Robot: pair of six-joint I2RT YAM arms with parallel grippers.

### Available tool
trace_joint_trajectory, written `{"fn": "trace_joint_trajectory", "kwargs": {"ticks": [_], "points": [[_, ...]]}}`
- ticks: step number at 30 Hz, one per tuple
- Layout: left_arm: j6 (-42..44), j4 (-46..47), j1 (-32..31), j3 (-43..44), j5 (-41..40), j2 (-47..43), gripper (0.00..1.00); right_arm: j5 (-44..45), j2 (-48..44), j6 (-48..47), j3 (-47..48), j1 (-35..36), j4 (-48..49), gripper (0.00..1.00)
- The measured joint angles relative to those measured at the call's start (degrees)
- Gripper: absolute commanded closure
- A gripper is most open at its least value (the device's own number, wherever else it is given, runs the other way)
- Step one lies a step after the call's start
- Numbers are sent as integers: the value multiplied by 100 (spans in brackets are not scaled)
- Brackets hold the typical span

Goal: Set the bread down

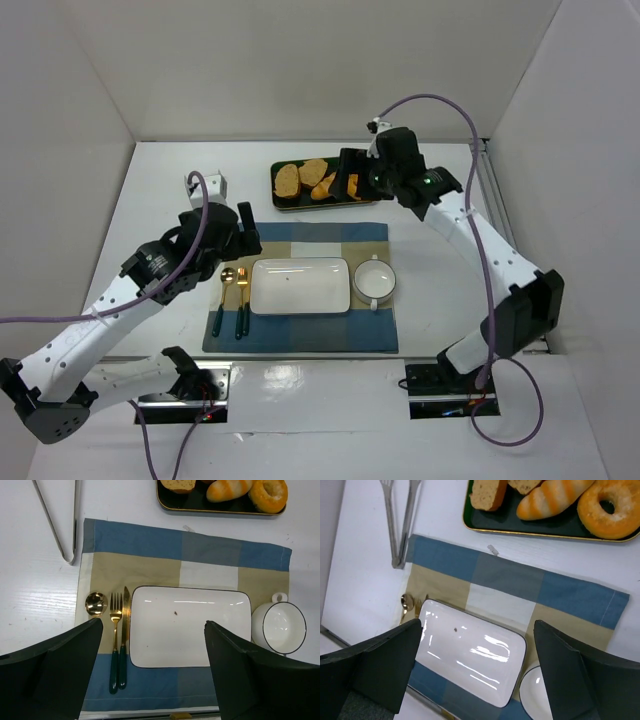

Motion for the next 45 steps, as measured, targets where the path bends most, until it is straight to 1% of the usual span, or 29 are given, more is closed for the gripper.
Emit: {"fn": "trace_joint_trajectory", "kwargs": {"ticks": [1, 3, 6, 10, 13, 18, 22, 25, 30, 34, 40, 45], "points": [[0, -2, 0, 0, 17, 0, 4, 90, -166, -2, -33, 50, -15, 0], [2, -2, 2, 0, 24, 0, 0, 264, -529, -4, -136, 149, -2, 0], [52, -7, 7, -2, -81, 9, 0, 376, -1147, -127, -494, 195, 111, 0], [160, 94, 44, -168, -439, 96, 0, 505, -1860, -223, -1121, 205, 133, 0], [181, 142, 258, -391, -610, 409, 0, 597, -1923, -306, -1178, 205, 79, 0], [273, 234, 852, -682, -597, 1062, 0, 629, -1919, -459, -1381, 205, -103, 0], [372, 380, 1322, -881, -549, 1178, 0, 540, -1921, -463, -1709, 205, -129, 0], [586, 730, 1858, -1073, -433, 1189, 0, 413, -1921, -426, -1902, 205, -151, 0], [1036, 1462, 2835, -1246, 70, 1484, 0, 269, -1921, -323, -1963, 205, -160, 0], [1386, 2031, 3482, -1185, 754, 2133, 0, 256, -1919, -297, -1965, 205, -157, 0], [1657, 2385, 3941, -761, 1598, 3279, 0, 251, -1869, -199, -1969, 223, -140, 0], [1659, 2651, 4089, -667, 2146, 3720, 0, 256, -1720, -146, -1954, 275, -107, 0]]}}
